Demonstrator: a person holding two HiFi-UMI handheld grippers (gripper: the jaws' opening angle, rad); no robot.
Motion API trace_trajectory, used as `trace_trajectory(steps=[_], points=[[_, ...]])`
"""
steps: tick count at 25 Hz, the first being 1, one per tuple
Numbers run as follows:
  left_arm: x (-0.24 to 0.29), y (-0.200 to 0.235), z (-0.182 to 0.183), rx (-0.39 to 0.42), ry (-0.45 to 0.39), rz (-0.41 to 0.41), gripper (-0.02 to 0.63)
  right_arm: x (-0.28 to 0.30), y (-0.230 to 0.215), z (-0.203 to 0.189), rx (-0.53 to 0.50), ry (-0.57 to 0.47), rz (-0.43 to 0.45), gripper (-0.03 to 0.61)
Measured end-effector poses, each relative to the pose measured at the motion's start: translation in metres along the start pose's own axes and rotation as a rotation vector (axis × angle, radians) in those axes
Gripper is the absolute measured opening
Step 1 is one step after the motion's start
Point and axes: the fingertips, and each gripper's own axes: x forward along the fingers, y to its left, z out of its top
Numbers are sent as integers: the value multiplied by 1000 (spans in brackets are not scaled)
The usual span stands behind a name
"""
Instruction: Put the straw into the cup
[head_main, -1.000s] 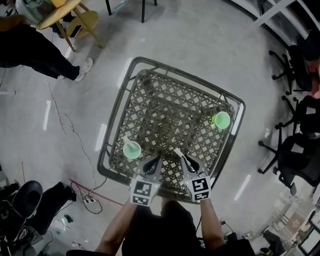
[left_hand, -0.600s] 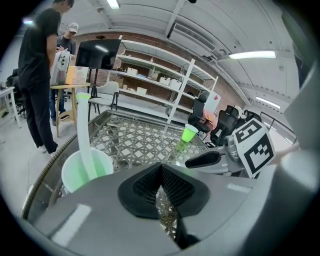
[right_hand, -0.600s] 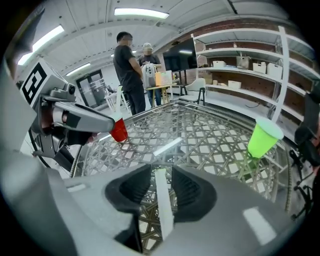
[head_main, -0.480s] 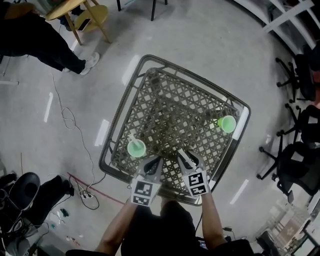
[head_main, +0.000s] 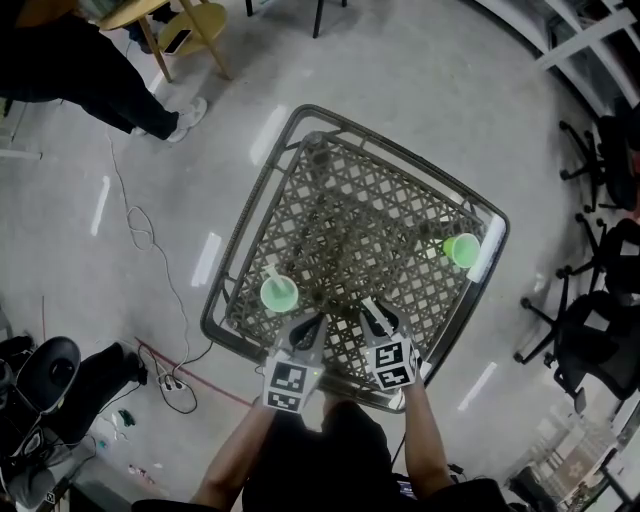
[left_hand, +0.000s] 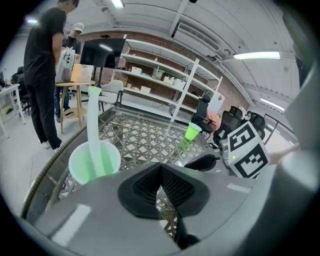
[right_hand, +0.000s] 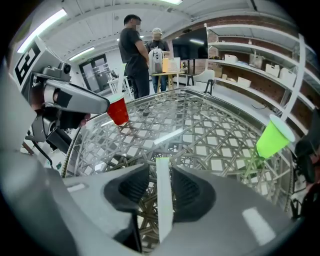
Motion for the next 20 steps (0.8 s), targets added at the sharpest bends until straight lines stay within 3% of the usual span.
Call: trace_trajectory(steps=[8,12,20], points=[[1,1,-1,-2,2,3,6,3,-1,-4,-5,12,-17,74],[1,-1,0,1,0,3,6,1,-3,-6,-12,30,-24,62],[-2,-7,14,17,-16,2,7,-16,-14,14,0,-35,-51,54]])
